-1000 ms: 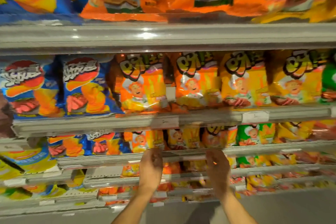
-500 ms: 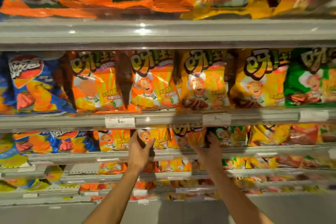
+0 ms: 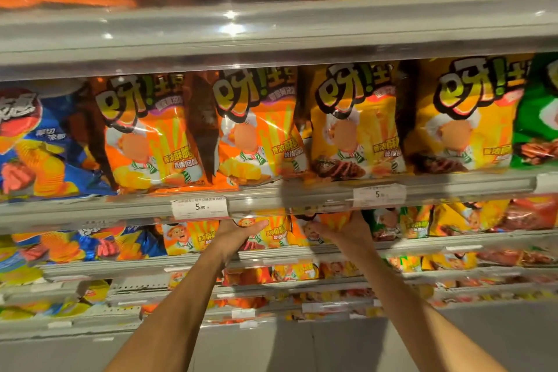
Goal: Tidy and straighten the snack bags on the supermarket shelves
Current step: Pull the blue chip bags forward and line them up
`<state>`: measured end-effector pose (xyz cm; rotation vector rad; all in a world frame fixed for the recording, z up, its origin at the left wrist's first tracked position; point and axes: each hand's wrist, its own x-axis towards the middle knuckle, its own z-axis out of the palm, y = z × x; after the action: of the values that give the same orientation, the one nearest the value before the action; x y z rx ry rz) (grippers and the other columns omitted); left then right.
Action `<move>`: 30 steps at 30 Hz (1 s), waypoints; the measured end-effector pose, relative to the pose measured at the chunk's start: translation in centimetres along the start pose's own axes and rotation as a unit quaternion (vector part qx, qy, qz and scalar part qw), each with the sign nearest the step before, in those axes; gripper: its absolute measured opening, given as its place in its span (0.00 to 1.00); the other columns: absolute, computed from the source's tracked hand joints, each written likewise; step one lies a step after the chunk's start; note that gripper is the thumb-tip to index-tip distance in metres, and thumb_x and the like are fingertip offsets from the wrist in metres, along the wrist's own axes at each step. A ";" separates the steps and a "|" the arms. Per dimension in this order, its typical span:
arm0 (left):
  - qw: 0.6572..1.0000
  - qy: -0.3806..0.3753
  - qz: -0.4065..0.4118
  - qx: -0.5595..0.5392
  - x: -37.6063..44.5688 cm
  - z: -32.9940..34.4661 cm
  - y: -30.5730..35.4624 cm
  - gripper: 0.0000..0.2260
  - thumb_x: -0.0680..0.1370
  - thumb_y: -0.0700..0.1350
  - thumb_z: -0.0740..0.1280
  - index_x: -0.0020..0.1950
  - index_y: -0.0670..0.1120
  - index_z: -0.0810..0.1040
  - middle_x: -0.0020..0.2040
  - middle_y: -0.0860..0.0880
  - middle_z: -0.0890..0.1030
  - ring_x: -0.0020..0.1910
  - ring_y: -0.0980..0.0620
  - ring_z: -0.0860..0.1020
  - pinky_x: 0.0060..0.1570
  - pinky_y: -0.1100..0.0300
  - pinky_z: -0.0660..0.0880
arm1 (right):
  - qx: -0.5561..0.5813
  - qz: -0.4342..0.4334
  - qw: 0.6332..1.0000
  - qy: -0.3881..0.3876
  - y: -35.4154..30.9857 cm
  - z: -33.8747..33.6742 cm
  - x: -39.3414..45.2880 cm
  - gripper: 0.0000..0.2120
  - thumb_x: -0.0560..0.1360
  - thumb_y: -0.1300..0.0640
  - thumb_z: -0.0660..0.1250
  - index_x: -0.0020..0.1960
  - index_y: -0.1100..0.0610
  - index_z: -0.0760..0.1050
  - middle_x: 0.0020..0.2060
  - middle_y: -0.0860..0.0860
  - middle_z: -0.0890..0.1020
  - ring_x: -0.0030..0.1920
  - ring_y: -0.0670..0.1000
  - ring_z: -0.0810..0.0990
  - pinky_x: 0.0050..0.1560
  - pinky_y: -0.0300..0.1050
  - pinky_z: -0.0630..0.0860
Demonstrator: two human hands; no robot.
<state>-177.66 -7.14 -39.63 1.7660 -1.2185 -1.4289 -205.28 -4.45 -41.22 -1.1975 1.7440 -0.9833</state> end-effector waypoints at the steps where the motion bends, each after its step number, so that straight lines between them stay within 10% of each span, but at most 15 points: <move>1: 1.000 -0.005 -0.012 0.004 0.2 -0.2 0.0 0.27 0.63 0.60 0.81 0.33 0.52 0.63 0.29 0.50 0.65 0.30 0.51 0.66 0.49 0.52 0.76 | 0.004 0.000 1.000 0.004 0.0 0.0 0.0 0.45 0.55 0.32 0.80 0.65 0.48 0.69 0.50 0.35 0.77 0.51 0.40 0.77 0.54 0.29 0.70; 7: 0.999 0.025 0.009 -0.048 -0.5 -0.1 -0.1 0.31 0.52 0.65 0.83 0.40 0.53 0.69 0.41 0.50 0.71 0.36 0.53 0.73 0.48 0.52 0.75 | 0.020 -0.030 0.998 0.044 -0.9 -0.7 -1.3 0.49 0.53 0.27 0.79 0.67 0.51 0.72 0.55 0.40 0.80 0.60 0.45 0.77 0.61 0.37 0.71; 12: 0.993 0.066 0.045 -0.082 -1.3 0.9 0.2 0.51 0.56 0.59 0.84 0.72 0.41 0.68 0.64 0.45 0.78 0.65 0.44 0.75 0.67 0.49 0.71 | 0.012 -0.043 0.996 0.077 -1.2 -2.0 -3.3 0.50 0.53 0.24 0.76 0.68 0.46 0.69 0.54 0.41 0.81 0.54 0.46 0.80 0.58 0.44 0.77; 20: 0.986 0.109 0.074 -0.101 -2.7 4.0 1.4 0.36 0.60 0.50 0.84 0.62 0.43 0.72 0.54 0.47 0.82 0.58 0.45 0.79 0.62 0.50 0.73 | 0.070 0.037 0.990 0.116 0.4 -4.7 -5.7 0.43 0.57 0.33 0.80 0.67 0.48 0.74 0.53 0.46 0.84 0.54 0.53 0.83 0.57 0.54 0.81; 25: 0.983 0.118 0.131 -0.051 -3.7 7.2 2.2 0.26 0.63 0.46 0.84 0.53 0.40 0.75 0.47 0.53 0.81 0.48 0.60 0.77 0.50 0.59 0.73 | 0.107 0.066 0.984 0.125 3.2 -7.2 -9.6 0.30 0.58 0.35 0.80 0.57 0.39 0.76 0.43 0.32 0.85 0.45 0.34 0.82 0.43 0.29 0.77; 30: 0.978 0.080 0.188 -0.047 -4.1 11.1 3.9 0.13 0.67 0.35 0.81 0.48 0.40 0.83 0.43 0.46 0.86 0.42 0.50 0.84 0.47 0.53 0.80 | 0.103 0.107 0.982 0.119 6.5 -10.0 -12.4 0.33 0.58 0.37 0.80 0.60 0.39 0.75 0.50 0.39 0.84 0.51 0.44 0.81 0.53 0.46 0.75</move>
<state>-189.54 -3.86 -37.57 1.4596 -1.2933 -1.0859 -213.53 10.64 -41.07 -0.7696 1.8567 -1.1792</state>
